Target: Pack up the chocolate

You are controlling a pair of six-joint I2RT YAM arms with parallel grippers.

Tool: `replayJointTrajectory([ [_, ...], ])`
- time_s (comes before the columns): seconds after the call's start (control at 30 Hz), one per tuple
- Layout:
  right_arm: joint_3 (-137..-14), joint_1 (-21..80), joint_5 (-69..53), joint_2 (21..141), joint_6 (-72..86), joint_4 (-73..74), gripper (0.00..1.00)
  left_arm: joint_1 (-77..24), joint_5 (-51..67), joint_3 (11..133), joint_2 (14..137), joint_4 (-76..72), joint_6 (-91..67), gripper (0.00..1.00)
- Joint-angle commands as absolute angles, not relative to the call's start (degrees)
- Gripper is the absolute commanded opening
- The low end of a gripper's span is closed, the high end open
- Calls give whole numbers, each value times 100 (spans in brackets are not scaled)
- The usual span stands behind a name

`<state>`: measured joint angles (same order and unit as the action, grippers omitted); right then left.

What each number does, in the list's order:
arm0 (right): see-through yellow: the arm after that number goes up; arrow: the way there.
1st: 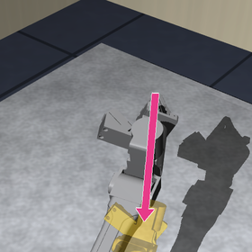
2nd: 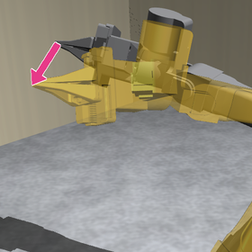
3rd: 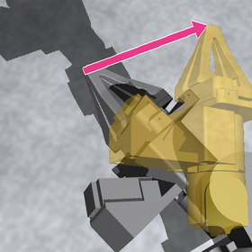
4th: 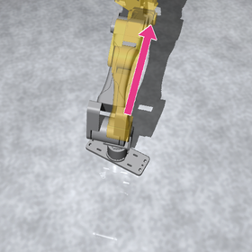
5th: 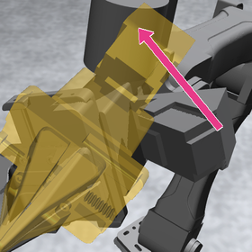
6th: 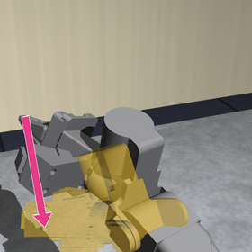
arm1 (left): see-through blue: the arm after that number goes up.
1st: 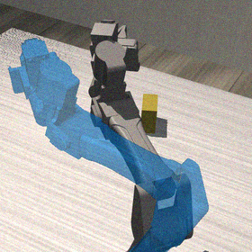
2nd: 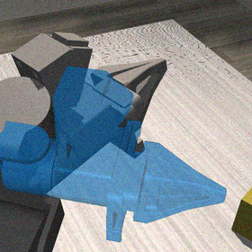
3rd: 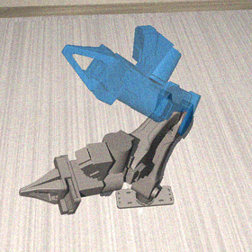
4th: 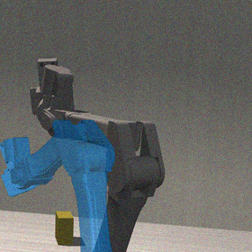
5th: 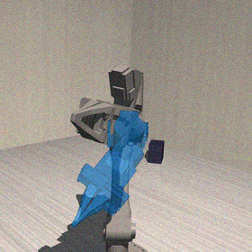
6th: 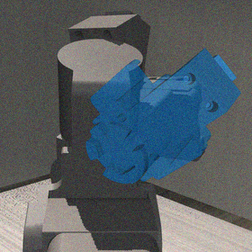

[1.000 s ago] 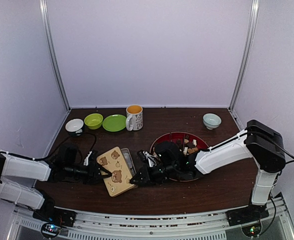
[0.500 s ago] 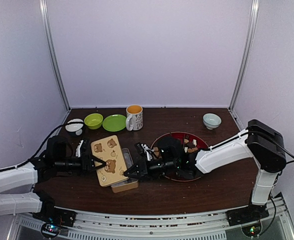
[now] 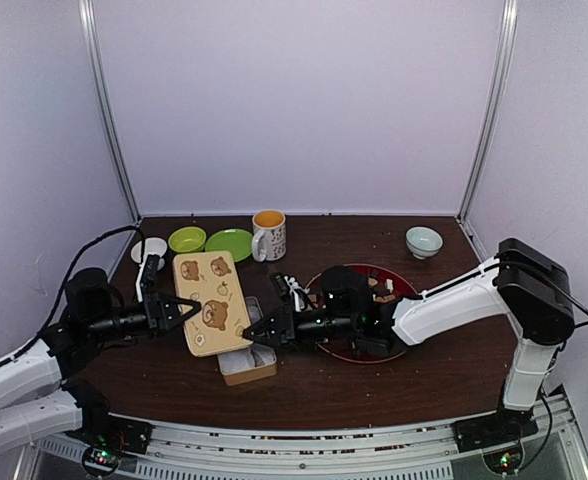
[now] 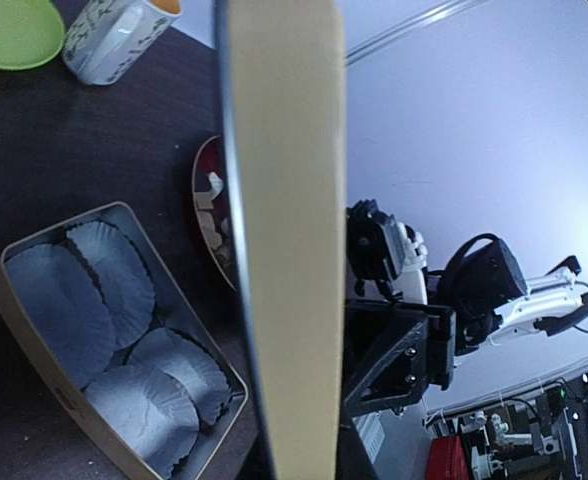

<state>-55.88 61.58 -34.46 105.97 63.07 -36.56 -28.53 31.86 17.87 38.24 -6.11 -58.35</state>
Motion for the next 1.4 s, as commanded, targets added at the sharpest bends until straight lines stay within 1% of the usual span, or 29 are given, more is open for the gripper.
replayJointTrajectory([
  [0.0,-5668,6138,-3181,10521,6186,-3565,27,-2897,3341,1734,3901,-1283,-5994,0],
  [0.1,-5720,6109,-3019,10438,5981,-3322,35,-2897,3203,1985,3811,-897,-5785,0],
  [0.13,-5729,6087,-2956,10400,5911,-3229,36,-2897,3098,2096,3758,-658,-5677,0],
  [0.2,-5735,6047,-2815,10300,5740,-3025,42,-2905,2831,2391,3639,-66,-5410,0],
  [0.3,-5742,6004,-2440,10064,5370,-2495,52,-2899,2325,3041,3474,1223,-4799,0],
  [0.37,-5811,6003,-2097,9885,5032,-1972,55,-2892,1755,3590,3415,2221,-4292,0],
  [0.5,-6210,6013,-1201,9784,4254,-612,56,-2892,74,4810,3739,4423,-3546,0],
  [0.57,-6525,6021,-779,9929,3975,60,53,-2895,-795,5414,4222,5376,-3397,0],
  [0.67,-7067,6065,-397,10305,3731,883,52,-2906,-1463,6106,5122,6183,-3032,0],
  [0.77,-7596,6194,-141,10695,3587,1325,52,-2902,-1714,6397,5985,6518,-2920,0],
  [0.83,-7872,6283,6,10953,3560,1523,52,-2926,-1805,6421,6425,6492,-2950,0],
  [1.03,-8319,6357,226,11537,3697,1800,50,-3015,-1752,6369,7191,6322,-3010,0],
  [1.17,-8389,6390,302,11783,3768,1872,48,-3350,-1760,6283,7757,6117,-3137,0],
  [1.27,-8364,6395,349,11849,3819,1863,45,-3630,-1805,6288,8180,5979,-3265,0],
  [1.33,-8343,6402,445,11852,3894,1896,39,-3776,-1808,6322,8455,5892,-3339,0],
  [1.37,-8341,6399,507,11854,3929,1932,39,-3847,-1827,6342,8566,5864,-3374,2],
])
